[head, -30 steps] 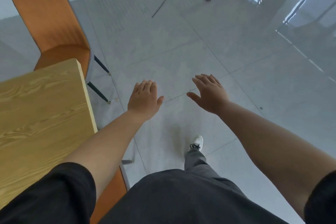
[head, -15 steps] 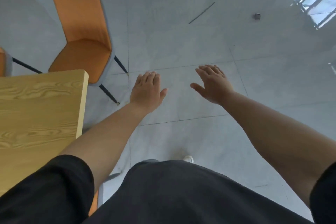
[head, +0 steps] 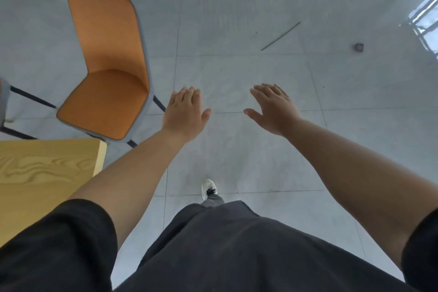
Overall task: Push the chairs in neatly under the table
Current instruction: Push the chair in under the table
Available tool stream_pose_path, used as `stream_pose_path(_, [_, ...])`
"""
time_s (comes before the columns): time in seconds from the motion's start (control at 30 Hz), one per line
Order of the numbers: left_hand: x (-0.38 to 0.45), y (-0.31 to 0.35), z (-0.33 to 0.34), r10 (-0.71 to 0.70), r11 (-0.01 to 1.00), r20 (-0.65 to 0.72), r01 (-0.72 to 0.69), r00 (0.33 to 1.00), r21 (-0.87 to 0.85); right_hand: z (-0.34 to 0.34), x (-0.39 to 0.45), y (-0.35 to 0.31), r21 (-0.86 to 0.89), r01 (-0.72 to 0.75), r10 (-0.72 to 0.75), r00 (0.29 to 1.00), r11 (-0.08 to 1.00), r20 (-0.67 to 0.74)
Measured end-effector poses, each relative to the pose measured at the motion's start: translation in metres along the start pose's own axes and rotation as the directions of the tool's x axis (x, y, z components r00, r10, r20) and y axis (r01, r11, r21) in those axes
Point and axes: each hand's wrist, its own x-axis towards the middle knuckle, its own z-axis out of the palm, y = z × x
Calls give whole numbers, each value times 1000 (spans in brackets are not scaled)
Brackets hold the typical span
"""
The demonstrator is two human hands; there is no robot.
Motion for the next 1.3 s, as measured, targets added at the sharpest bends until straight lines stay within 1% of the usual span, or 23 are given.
stream_pose_path(0.2, [105, -47, -23, 21, 1000, -5, -21, 1000, -5, -10, 122, 13, 18, -6, 6, 1000, 1000, -15])
stream_pose_path(0.33, [157, -80, -30, -41, 999, -12, 41, 999, -19, -7, 195, 16, 32, 49, -49, 999, 998, 1])
stream_pose_path(0.5, [218, -125, -24, -172, 985, 5, 172, 985, -9, 1, 298, 30, 49, 152, -153, 988, 987, 16])
stream_pose_path(0.63, [273, -162, -15, -319, 948, 12, 319, 948, 2, 14, 397, 42, 69, 281, -283, 959, 957, 23])
stream_pose_path(0.73, [313, -185, -10, -462, 887, 9, 462, 887, 17, 20, 472, 46, 86, 405, -411, 909, 910, 69])
stream_pose_path(0.87, [359, -203, -21, -631, 776, 19, 631, 776, 2, 11, 568, 54, 103, 559, -567, 817, 823, 106])
stream_pose_path(0.97, [386, -218, -33, -727, 686, 8, 726, 687, -35, 3, 633, 53, 113, 633, -643, 755, 766, 130])
stream_pose_path(1.07, [402, -237, -36, -799, 601, 9, 799, 601, -38, 3, 686, 34, 132, 682, -695, 703, 719, 151])
stream_pose_path(1.17, [415, -262, -27, -862, 502, 29, 861, 505, -77, 15, 731, 2, 157, 753, -769, 616, 639, 170])
stream_pose_path(1.23, [423, -273, -18, -877, 474, 37, 874, 480, -104, 25, 752, -14, 164, 782, -798, 580, 601, 164])
stream_pose_path(1.3, [435, -290, -5, -898, 429, 43, 892, 438, -142, 36, 777, -35, 157, 812, -825, 538, 562, 173])
